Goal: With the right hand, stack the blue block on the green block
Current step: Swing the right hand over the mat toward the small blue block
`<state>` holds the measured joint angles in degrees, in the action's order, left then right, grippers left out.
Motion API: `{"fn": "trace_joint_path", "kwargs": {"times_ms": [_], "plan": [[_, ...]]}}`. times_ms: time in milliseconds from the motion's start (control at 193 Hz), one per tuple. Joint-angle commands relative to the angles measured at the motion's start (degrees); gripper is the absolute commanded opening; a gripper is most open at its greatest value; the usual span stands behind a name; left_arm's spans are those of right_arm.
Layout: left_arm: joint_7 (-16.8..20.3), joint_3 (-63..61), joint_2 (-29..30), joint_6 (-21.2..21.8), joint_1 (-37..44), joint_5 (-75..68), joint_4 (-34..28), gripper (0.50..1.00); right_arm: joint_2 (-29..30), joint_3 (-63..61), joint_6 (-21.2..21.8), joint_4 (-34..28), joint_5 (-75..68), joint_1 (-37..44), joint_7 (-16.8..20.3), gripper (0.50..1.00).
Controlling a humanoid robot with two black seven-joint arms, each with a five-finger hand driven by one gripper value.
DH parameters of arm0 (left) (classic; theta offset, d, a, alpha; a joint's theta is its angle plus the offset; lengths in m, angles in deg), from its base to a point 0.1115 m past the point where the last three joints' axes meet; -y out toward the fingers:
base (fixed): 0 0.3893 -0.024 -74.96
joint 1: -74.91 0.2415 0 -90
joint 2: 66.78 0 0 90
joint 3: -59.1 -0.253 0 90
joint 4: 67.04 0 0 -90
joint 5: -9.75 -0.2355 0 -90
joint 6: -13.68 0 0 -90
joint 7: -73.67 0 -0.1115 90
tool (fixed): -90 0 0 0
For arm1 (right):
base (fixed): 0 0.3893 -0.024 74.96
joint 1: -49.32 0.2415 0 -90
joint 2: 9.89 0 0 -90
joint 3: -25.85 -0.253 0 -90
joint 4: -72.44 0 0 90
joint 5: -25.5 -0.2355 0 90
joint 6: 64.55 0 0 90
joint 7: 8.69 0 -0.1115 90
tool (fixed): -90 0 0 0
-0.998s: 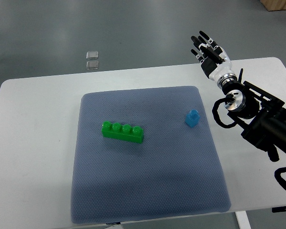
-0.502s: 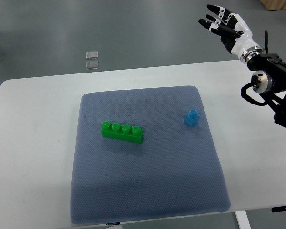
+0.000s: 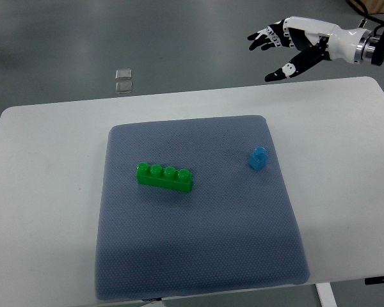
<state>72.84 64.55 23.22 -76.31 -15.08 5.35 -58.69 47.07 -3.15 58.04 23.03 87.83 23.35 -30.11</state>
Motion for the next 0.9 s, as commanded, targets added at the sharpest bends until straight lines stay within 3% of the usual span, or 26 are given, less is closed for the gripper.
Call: {"fn": "trace_joint_path", "kwargs": {"times_ms": [0,196,414,734,895], "plan": [[-0.05,0.0,0.0,0.0,-0.01,0.01,0.0,1.0,0.25,0.79,0.19,-4.29,12.03,1.0,0.07,0.913],[0.04,0.0,0.0,0.0,-0.01,0.01,0.0,1.0,2.01,1.93,-2.8,-6.84,26.18,1.27,0.68,0.913],[0.04,0.0,0.0,0.0,-0.01,0.01,0.0,1.0,2.71,11.59,-10.88,-7.63,34.18,0.56,0.68,0.913],[0.04,0.0,0.0,0.0,-0.01,0.01,0.0,1.0,2.89,16.61,-11.68,-9.12,36.29,0.21,0.95,0.913],[0.04,0.0,0.0,0.0,-0.01,0.01,0.0,1.0,3.06,16.61,-13.35,-8.77,36.29,-1.55,5.25,0.913]]}}
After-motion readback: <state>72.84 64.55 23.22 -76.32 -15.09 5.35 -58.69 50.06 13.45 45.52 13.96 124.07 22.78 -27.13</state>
